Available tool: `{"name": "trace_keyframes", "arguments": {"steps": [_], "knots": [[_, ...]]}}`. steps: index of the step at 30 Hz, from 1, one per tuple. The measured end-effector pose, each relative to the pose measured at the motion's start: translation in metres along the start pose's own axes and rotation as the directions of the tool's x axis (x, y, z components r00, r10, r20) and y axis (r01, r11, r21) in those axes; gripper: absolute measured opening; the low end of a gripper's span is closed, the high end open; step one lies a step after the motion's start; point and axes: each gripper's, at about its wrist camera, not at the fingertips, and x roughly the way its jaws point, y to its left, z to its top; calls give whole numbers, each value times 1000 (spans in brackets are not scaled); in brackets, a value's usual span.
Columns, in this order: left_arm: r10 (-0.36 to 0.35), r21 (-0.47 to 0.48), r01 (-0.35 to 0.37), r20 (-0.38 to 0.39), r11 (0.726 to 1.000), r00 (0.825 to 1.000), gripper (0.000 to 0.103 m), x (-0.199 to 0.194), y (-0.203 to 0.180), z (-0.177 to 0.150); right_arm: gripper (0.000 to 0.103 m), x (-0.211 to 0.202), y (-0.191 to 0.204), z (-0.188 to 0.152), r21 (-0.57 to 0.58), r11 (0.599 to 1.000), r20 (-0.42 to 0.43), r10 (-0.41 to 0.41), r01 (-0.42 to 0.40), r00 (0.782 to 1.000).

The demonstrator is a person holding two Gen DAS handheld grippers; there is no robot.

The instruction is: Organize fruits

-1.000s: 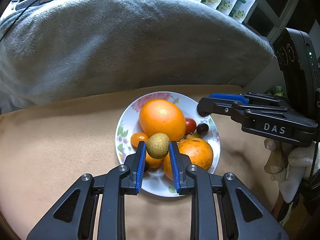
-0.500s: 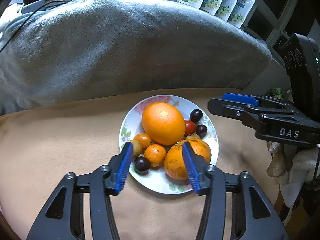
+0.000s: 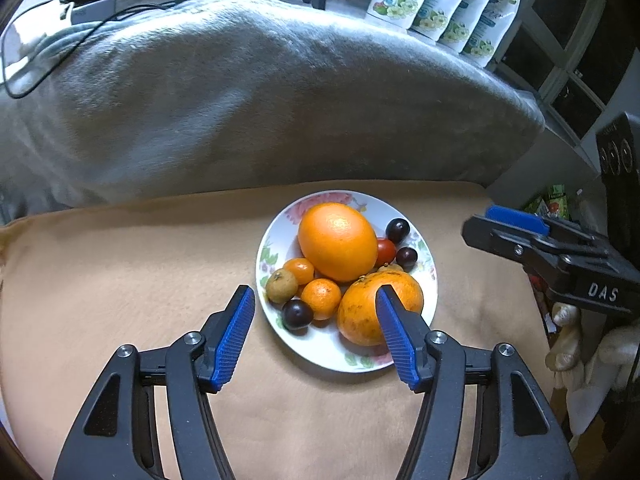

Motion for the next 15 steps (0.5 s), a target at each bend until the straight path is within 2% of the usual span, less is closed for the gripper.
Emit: {"name": "trace_keyframes", "arguments": {"steps": [2,5,15], "knots": [[8,-4,-8,1,1000,1000,63,-5,1,-1,75,-8,2,-5,10,1000,12,-16,16,1000],[18,-8,-18,3,1000,1000,63,-14,4,-4,83,-18,6,-13,30,999,32,-36,35,999],[41,-20,-40,20,999,999,63,-44,5,-13,83,-44,19,-33,70,994,56,-86,82,995]]}}
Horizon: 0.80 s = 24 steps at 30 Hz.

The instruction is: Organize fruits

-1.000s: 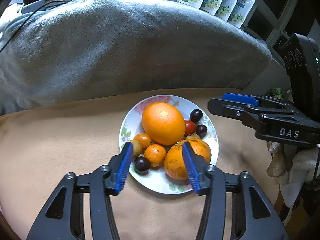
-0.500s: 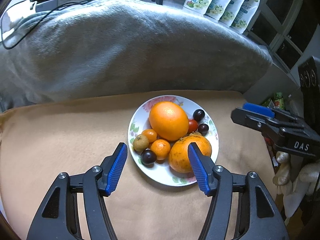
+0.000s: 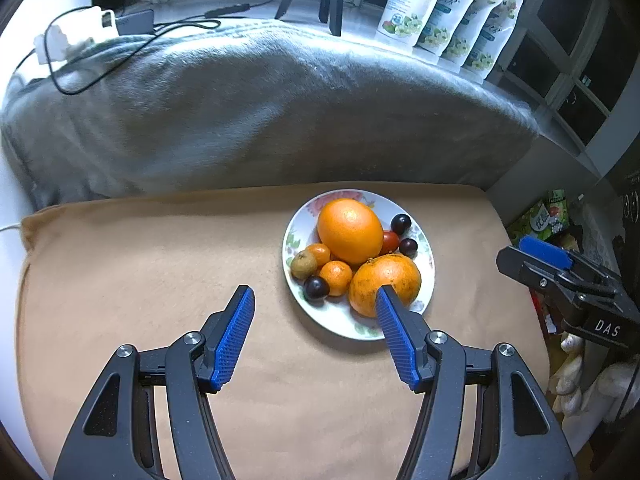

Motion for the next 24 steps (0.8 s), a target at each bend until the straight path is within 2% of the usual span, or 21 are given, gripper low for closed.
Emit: {"name": "trace_keyframes", "arguments": {"steps": [7,10,24], "knots": [[26,5,-26,19,1000,999,63,-21,-8,-6,83,-21,6,-8,-2,1000,27,-7,7,1000],[38,13,-38,34,999,999,71,-30,-12,-9,83,-30,6,-12,5,1000,39,-6,6,999],[43,8,-44,70,999,997,71,-56,-16,-16,84,-45,12,-19,4,1000,61,7,-7,998]]}}
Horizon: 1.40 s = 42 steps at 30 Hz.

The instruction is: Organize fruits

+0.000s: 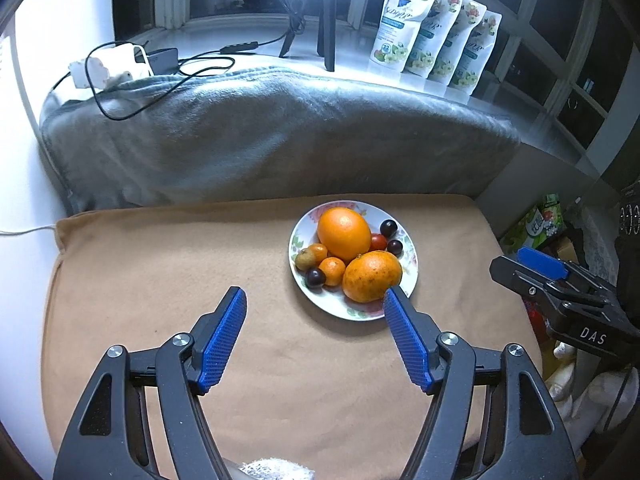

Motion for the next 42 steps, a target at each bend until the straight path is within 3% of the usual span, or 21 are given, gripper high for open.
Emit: {"name": "trace_keyframes", "arguments": {"steps": [42], "knots": [[33,-1,-33,10,999,999,71,-16,-1,-10,84,-5,6,-9,-9,1000,-13,14,-14,1000]]}}
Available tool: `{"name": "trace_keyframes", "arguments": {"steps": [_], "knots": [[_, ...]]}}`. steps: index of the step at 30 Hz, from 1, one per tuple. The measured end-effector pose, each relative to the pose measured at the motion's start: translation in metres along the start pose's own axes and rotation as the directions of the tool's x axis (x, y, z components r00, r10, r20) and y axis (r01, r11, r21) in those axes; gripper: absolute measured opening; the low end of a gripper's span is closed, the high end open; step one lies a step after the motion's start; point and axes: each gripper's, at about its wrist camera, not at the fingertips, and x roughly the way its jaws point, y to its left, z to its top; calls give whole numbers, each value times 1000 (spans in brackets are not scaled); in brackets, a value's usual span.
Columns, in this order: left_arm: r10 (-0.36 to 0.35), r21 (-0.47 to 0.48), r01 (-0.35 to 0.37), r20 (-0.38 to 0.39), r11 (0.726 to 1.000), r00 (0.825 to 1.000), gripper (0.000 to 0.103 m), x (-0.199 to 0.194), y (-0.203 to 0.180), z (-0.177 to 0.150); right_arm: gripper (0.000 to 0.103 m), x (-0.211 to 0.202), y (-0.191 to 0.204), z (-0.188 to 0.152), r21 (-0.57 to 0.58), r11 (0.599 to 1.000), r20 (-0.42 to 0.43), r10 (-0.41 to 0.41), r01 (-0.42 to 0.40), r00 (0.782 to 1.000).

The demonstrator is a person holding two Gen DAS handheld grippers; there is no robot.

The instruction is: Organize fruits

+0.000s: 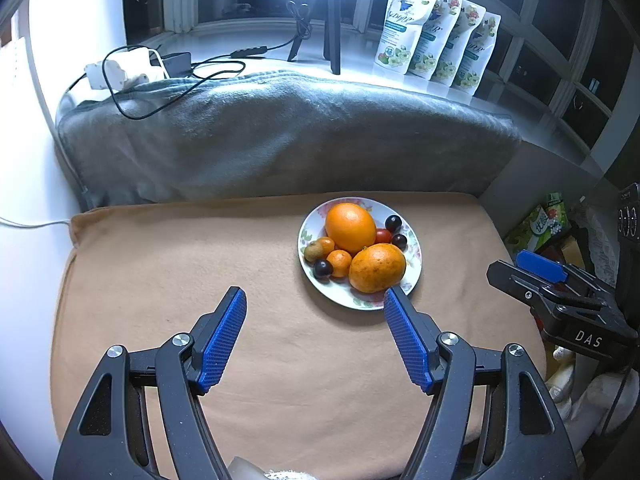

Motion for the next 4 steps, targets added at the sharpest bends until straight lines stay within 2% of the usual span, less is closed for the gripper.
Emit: {"name": "trace_keyframes", "arguments": {"steps": [4], "knots": [[0,1,0,0,1000,1000,71,1,1,1,84,1,0,-1,2,1000,-2,0,0,1000]]}}
